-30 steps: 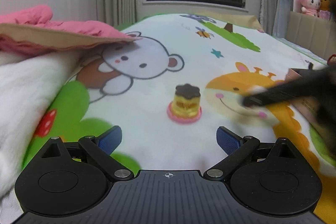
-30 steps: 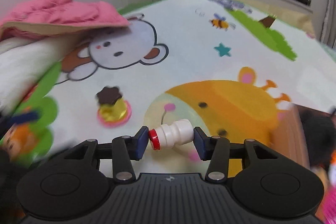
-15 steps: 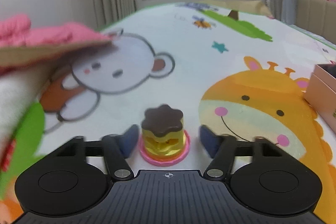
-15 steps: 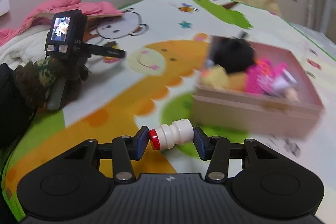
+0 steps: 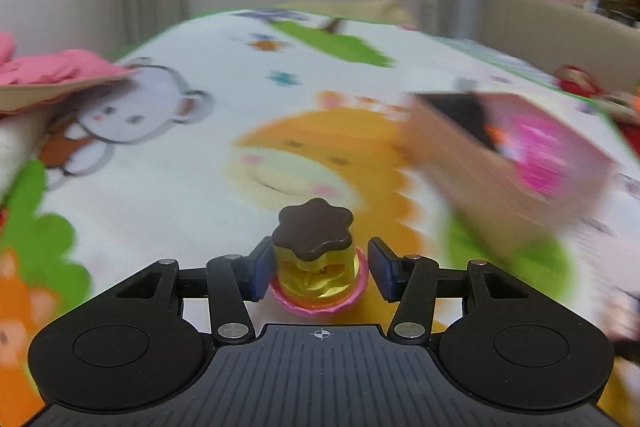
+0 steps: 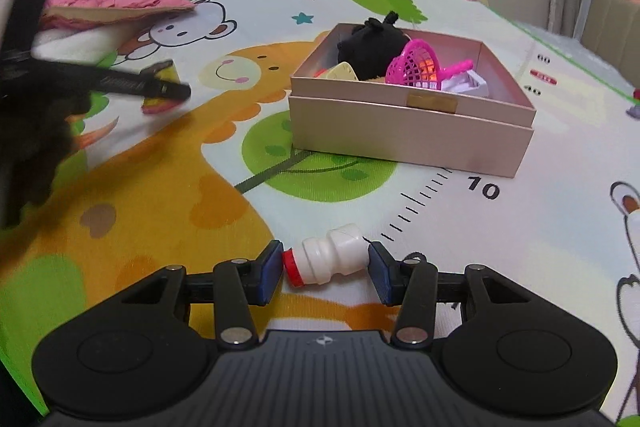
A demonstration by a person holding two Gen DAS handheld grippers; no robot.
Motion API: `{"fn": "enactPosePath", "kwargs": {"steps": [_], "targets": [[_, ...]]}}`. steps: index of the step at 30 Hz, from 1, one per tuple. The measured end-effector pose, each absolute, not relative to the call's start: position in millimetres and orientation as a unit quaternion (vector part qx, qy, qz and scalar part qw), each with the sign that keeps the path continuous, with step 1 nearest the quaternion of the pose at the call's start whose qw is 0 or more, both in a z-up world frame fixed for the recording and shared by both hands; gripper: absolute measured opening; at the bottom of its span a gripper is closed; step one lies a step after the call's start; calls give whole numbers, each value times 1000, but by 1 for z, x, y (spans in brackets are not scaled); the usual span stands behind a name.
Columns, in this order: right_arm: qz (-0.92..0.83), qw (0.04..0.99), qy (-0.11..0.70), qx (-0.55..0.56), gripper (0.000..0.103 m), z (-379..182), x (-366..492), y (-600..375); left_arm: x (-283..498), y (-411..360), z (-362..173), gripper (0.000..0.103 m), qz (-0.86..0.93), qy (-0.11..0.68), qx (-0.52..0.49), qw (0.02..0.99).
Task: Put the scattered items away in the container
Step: 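Grasp the brown-topped pudding toy with the left gripper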
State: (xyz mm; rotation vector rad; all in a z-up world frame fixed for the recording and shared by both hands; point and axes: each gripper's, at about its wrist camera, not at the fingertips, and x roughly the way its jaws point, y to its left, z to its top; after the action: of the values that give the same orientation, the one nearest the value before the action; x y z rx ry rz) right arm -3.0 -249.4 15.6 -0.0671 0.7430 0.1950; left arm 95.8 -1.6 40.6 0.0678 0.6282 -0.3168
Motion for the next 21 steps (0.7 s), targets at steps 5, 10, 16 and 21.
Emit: {"fn": "enactPosePath", "kwargs": {"steps": [5, 10, 16, 21], "targets": [[87, 928, 361, -43, 46, 15, -13, -249, 40, -35, 35, 56, -223, 321, 32, 920], [85, 930, 355, -43, 59, 16, -24, -252, 16, -53, 23, 70, -235, 345, 54, 907], [73, 936, 344, -30, 63, 19, -27, -259, 4, -55, 26, 72, -230, 354, 45, 905], [56, 939, 336, -45, 65, 14, -23, -259, -3, -55, 31, 75, -231, 352, 39, 906]]}}
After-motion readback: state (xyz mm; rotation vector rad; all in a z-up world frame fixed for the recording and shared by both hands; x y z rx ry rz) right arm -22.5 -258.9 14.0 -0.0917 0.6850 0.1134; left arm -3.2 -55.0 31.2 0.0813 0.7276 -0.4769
